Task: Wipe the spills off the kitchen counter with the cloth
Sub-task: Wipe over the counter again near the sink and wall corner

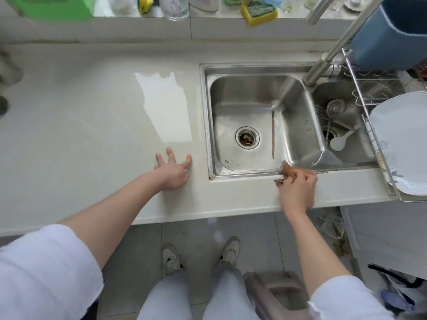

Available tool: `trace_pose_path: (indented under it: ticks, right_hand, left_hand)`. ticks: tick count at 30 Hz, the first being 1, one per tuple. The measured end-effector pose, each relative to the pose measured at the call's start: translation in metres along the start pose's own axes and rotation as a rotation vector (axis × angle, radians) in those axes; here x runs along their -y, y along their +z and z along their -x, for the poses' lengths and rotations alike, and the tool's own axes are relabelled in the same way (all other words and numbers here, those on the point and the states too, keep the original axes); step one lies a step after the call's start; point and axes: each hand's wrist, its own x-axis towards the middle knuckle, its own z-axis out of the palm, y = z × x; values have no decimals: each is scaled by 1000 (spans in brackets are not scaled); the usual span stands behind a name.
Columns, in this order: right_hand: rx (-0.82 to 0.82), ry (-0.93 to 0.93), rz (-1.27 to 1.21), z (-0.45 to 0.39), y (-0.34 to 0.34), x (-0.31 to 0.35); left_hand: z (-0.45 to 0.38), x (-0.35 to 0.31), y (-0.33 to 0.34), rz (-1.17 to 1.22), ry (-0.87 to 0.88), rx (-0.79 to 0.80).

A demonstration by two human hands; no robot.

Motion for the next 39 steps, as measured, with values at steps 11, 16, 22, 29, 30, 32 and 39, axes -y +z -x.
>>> trace_pose_path:
  ticks: [11,16,22,29,30,32,39]
  right_hand:
    - [496,-535,-117,87,43,68]
    - [202,-178,72,85,26,43]
    - [465,-487,-62,212,107,142]
    - [638,-679,-187,210,112,163]
    - [517,-611,-133,191,104,149]
    - [278,-361,-85,155,87,125]
    - [182,-368,80,212,127,187]
  left_hand:
    - [8,21,-8,23,109,-42]
    - [12,100,-3,-152,84,-235]
    - [12,141,-8,-127,-99,-276]
    - [13,160,-24,-138,-27,-176]
    - [15,162,-25,-142,-17,-161]
    - [19,163,-26,-135,-9,-148]
    - [19,160,-32,-54,-21,-82]
